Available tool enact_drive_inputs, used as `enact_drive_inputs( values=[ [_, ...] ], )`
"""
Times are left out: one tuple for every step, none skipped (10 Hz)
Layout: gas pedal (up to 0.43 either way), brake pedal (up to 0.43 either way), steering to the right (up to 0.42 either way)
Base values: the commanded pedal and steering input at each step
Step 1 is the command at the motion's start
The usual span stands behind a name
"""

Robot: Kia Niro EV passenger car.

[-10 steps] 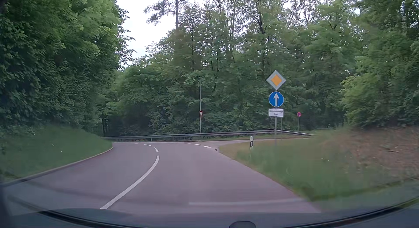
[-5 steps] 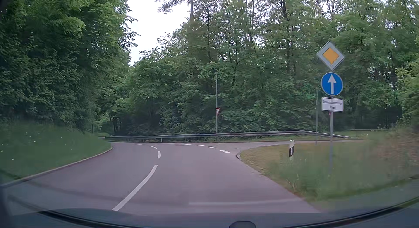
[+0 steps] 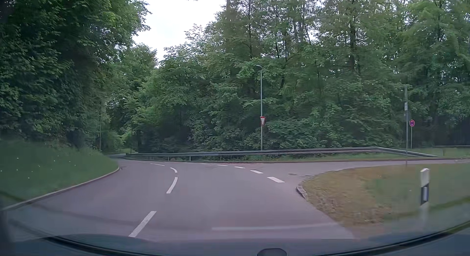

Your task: Follow the waypoints while adhering to traffic rules and regulations

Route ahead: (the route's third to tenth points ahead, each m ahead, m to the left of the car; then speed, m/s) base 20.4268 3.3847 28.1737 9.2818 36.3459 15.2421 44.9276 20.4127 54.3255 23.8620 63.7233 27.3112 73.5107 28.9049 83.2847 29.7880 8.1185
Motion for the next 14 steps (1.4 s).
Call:
enact_drive_inputs(
  values=[
    [0.098,0.0,-0.067],
    [0.098,0.0,-0.068],
    [0.098,0.0,-0.069],
    [0.098,0.0,-0.071],
    [0.098,0.0,-0.072],
    [0.098,0.0,-0.072],
    [0.098,0.0,-0.075],
    [0.098,0.0,-0.081],
    [0.098,0.0,-0.087],
    [0.098,0.0,-0.092],
    [0.098,0.0,-0.094],
    [0.098,0.0,-0.099],
    [0.098,0.0,-0.109],
    [0.098,0.0,-0.116]
  ],
)
